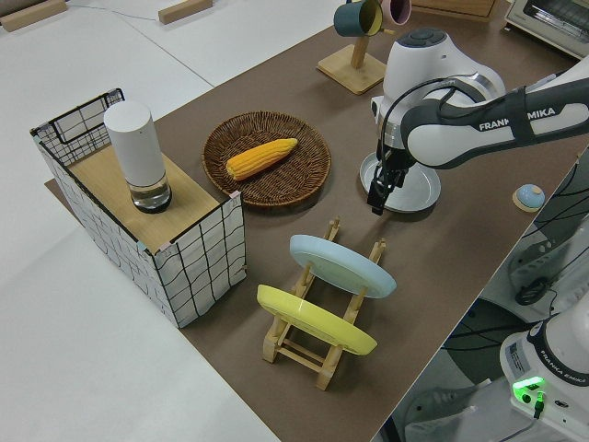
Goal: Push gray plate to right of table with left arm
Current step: 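Lower the left gripper against the near side of the gray plate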
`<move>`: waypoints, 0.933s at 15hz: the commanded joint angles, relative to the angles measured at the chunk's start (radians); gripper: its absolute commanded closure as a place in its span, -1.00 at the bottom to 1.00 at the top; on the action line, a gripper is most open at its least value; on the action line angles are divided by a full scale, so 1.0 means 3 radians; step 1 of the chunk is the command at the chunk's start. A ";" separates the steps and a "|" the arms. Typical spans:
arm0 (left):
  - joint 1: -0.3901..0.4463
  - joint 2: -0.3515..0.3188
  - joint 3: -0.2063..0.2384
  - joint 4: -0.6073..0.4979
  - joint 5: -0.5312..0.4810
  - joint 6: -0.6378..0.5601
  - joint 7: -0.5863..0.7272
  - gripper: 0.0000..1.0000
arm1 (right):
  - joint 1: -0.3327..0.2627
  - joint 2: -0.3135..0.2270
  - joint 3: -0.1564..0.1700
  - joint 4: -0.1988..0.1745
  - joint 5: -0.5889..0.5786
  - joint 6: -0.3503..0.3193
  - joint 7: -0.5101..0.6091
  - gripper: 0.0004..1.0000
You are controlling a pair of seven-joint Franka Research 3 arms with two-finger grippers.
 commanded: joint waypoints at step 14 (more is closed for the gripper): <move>-0.0163 0.0225 -0.0033 -0.0134 -0.0362 0.0378 0.0012 1.00 | -0.0027 -0.0035 0.0017 -0.0014 0.0003 -0.0040 -0.0025 -0.99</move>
